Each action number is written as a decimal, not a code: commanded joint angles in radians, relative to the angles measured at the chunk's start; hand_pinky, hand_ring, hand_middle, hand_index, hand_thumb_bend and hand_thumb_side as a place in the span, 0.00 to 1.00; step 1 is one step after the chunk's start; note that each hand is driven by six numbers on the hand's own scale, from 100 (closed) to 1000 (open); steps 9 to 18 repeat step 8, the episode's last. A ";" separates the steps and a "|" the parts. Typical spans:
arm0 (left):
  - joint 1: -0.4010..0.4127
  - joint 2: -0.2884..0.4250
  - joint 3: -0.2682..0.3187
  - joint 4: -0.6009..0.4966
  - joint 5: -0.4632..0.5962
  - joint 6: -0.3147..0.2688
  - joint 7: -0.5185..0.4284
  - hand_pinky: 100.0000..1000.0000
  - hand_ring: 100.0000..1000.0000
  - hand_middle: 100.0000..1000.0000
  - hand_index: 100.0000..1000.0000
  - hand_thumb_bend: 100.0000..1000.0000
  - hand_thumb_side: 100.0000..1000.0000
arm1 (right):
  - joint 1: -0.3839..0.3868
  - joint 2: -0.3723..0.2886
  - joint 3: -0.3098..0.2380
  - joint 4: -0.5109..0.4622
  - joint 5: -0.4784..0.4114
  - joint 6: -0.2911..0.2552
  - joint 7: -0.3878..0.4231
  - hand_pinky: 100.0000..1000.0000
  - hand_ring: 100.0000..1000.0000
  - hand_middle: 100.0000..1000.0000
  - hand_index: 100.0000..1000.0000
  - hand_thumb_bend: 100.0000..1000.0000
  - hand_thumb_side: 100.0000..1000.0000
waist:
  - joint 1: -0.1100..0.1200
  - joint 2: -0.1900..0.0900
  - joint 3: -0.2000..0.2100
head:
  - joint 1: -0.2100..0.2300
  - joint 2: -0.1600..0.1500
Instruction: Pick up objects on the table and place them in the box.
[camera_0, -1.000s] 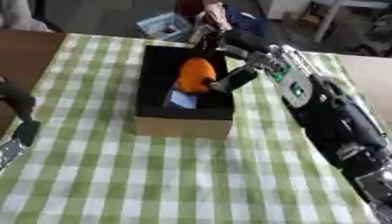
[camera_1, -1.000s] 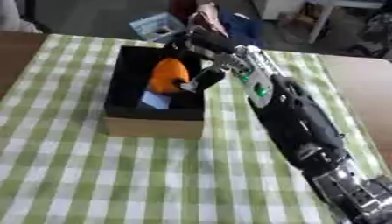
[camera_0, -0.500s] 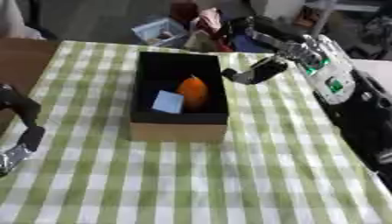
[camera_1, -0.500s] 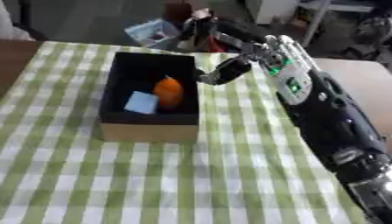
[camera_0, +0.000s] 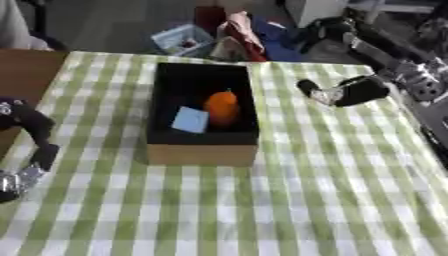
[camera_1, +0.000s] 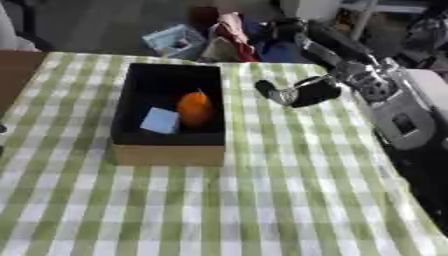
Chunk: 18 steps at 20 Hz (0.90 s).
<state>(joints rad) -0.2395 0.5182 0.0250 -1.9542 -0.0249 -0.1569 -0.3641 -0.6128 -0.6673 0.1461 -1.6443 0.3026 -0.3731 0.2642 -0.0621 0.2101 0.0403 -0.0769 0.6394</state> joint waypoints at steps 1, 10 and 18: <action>-0.001 0.010 0.018 -0.006 -0.008 -0.001 0.008 0.63 0.41 0.42 0.62 0.15 0.08 | 0.041 -0.057 -0.056 -0.082 -0.024 0.028 -0.032 0.73 0.65 0.72 0.82 0.21 0.11 | 0.006 -0.013 -0.005 | 0.008 -0.007; 0.006 0.007 0.023 0.001 -0.011 0.001 0.010 0.64 0.41 0.42 0.62 0.14 0.08 | 0.151 -0.086 -0.095 -0.108 -0.026 0.047 -0.054 0.73 0.67 0.73 0.82 0.41 0.19 | 0.005 -0.021 -0.021 | 0.013 0.011; 0.006 0.007 0.023 0.001 -0.011 0.001 0.010 0.64 0.41 0.42 0.62 0.14 0.08 | 0.151 -0.086 -0.095 -0.108 -0.026 0.047 -0.054 0.73 0.67 0.73 0.82 0.41 0.19 | 0.005 -0.021 -0.021 | 0.013 0.011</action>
